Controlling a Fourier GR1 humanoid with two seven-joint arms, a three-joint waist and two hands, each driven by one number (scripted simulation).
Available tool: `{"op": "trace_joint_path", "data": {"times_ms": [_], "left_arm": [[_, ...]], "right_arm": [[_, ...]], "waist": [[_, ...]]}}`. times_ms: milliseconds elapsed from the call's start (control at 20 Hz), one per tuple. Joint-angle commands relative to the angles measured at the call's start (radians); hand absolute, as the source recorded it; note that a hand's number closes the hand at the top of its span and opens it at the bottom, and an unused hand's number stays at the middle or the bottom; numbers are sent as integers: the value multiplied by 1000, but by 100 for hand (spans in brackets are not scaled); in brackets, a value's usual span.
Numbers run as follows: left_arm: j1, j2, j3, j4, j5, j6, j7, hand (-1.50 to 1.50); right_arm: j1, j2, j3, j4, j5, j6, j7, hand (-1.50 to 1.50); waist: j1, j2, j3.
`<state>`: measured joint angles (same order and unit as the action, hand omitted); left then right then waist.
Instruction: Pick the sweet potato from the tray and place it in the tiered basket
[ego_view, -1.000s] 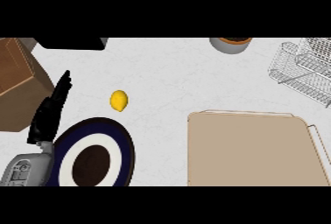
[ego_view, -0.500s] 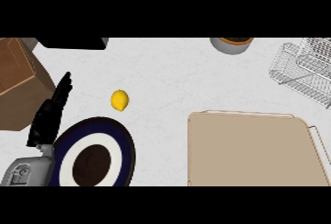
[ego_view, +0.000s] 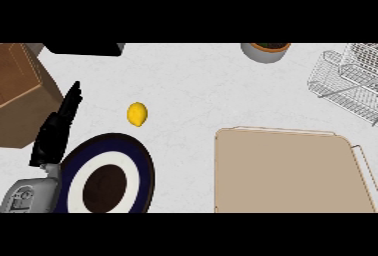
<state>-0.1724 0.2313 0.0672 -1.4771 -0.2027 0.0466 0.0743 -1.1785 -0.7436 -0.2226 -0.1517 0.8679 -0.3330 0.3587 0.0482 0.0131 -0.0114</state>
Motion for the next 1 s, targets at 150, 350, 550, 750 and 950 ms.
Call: {"op": "trace_joint_path", "data": {"times_ms": [150,350,550,750,950], "left_arm": [[17,17,33,59,15,-14,-94,0],[-18,40,61,72,39,-41,-49,0],[11,25,40,28,7,-17,-31,0],[7,-13,18,4,-18,20,14,0],[27,45,74,23,20,-26,-11,0]], "right_arm": [[96,48,-105,-33,-104,-162,-72,-150],[96,19,-123,-89,-124,-197,-127,-150],[83,-32,-130,-112,-125,-229,-111,-150],[98,-80,-157,-174,-172,-151,-40,-150],[202,-121,-240,-208,-276,-78,-49,-150]], "waist": [[-9,6,14],[-21,-1,13],[-21,-4,12],[-54,-18,11],[-69,-22,11]]}}
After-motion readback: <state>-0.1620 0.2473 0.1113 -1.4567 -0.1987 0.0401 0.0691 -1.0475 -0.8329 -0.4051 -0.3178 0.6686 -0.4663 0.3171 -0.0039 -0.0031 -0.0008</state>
